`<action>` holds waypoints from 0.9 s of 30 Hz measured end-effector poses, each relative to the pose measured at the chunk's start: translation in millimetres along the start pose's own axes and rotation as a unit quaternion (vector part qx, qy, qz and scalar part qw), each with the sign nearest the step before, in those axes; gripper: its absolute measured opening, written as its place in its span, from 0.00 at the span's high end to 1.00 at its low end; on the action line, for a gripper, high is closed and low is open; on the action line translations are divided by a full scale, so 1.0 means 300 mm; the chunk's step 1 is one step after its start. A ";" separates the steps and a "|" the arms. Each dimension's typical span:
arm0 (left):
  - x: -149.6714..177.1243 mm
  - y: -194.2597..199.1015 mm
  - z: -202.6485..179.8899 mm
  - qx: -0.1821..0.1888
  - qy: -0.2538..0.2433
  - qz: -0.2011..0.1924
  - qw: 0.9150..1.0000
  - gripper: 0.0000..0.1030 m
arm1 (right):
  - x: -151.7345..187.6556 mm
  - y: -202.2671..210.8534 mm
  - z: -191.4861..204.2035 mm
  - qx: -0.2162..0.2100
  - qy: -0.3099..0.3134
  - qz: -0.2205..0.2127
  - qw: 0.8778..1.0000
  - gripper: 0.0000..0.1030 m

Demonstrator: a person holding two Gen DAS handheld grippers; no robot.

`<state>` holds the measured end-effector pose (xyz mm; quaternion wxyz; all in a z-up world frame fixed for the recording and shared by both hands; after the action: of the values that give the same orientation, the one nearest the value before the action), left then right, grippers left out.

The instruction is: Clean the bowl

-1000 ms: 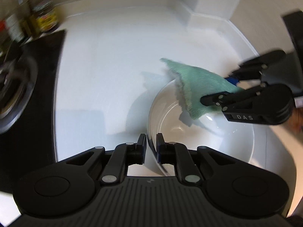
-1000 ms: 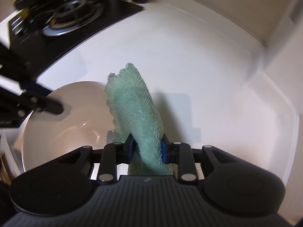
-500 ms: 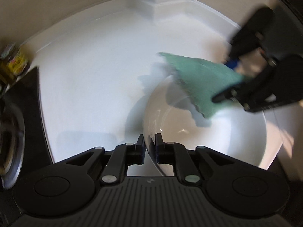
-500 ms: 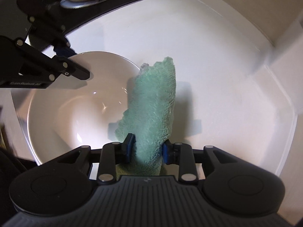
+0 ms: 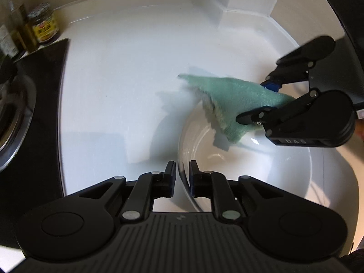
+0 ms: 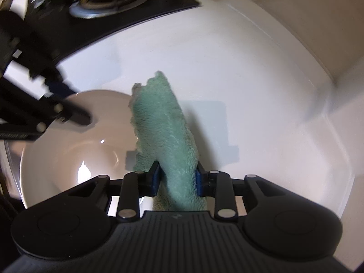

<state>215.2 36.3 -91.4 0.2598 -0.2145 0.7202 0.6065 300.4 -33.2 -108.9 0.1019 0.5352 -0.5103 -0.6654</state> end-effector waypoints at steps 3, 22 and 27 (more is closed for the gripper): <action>-0.005 0.002 -0.009 -0.013 0.002 0.001 1.000 0.82 | 0.037 0.028 -0.002 0.028 -0.045 -0.013 0.999 0.75; -0.056 -0.098 -0.087 0.035 -0.206 -0.007 0.978 0.89 | 0.087 0.063 0.000 -0.010 0.045 0.023 0.999 0.76; -0.064 -0.104 -0.085 0.042 -0.213 -0.003 0.976 0.88 | 0.019 0.005 0.035 -0.023 0.107 0.021 0.994 0.74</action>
<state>246.6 5.6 -99.8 0.4179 -0.0719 0.6724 0.6067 289.0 -31.8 -112.3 0.1818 0.5896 -0.4927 -0.6136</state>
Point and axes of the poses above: each gripper's, at about its wrist camera, not at the fingertips, and y roughly against the way its jaws point, z to its left, x to its underside, the point moved 5 cm from there along -y, roughly the way its jaws point, and after that the axes turned 15 degrees about -z, right-handed, at the moved point
